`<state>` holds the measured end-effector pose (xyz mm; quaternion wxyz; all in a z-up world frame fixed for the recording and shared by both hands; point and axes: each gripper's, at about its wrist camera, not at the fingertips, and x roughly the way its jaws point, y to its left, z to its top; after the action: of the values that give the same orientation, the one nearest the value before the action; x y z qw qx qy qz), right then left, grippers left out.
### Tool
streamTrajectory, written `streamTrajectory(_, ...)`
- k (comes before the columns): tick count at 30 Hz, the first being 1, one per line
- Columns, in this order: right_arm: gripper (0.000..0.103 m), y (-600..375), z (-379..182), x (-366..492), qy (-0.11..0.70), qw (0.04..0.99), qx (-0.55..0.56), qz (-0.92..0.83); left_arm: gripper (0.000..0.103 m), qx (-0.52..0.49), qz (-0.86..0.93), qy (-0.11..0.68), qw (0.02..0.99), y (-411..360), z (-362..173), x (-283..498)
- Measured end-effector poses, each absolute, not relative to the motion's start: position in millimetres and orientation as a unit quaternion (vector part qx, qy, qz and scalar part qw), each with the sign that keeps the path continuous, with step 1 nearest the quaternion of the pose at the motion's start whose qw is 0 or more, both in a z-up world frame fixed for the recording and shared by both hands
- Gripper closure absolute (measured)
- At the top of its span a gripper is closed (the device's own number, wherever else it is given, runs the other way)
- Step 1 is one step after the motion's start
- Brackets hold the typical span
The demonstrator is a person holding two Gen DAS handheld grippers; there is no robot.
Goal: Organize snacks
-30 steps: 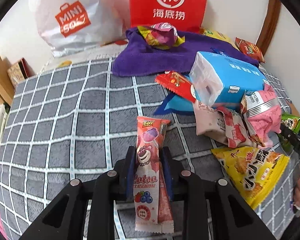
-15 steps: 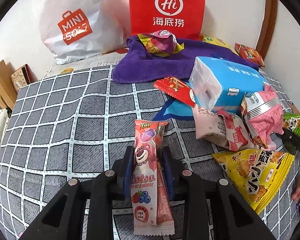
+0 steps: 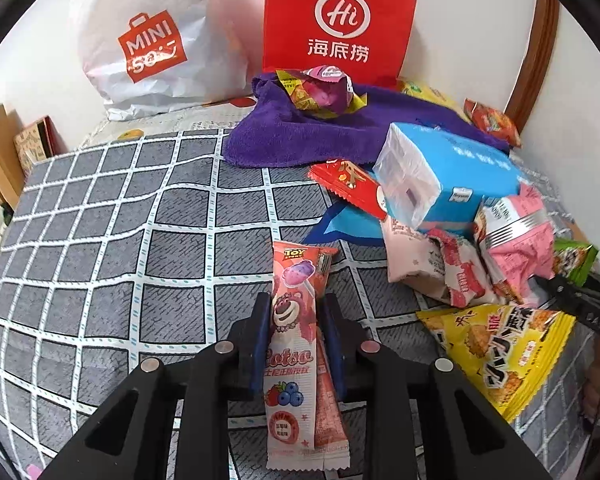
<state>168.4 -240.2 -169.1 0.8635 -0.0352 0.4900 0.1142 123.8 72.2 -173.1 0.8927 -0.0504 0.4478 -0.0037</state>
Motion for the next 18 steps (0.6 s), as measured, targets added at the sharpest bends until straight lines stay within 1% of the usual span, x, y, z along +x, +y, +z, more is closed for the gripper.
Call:
streamTrajectory(6,0.061,-235.3,-167.1,167.1,0.488,0.865,-0.053,0.105,0.080,-0.063,-0.016,0.442,0.895,73.8,-171.2,120.7)
streamTrajectory(11,0.062,-236.5,-161.6,160.2,0.481,0.870,-0.060,0.092,0.080,-0.056,-0.017,0.449,0.891,71.4,-168.6,112.0)
streamTrajectory(18,0.062,-238.8,-141.8,144.6,0.461,0.882,-0.013,0.100,0.080,-0.052,-0.028,0.458,0.887,68.3,-157.5,93.4)
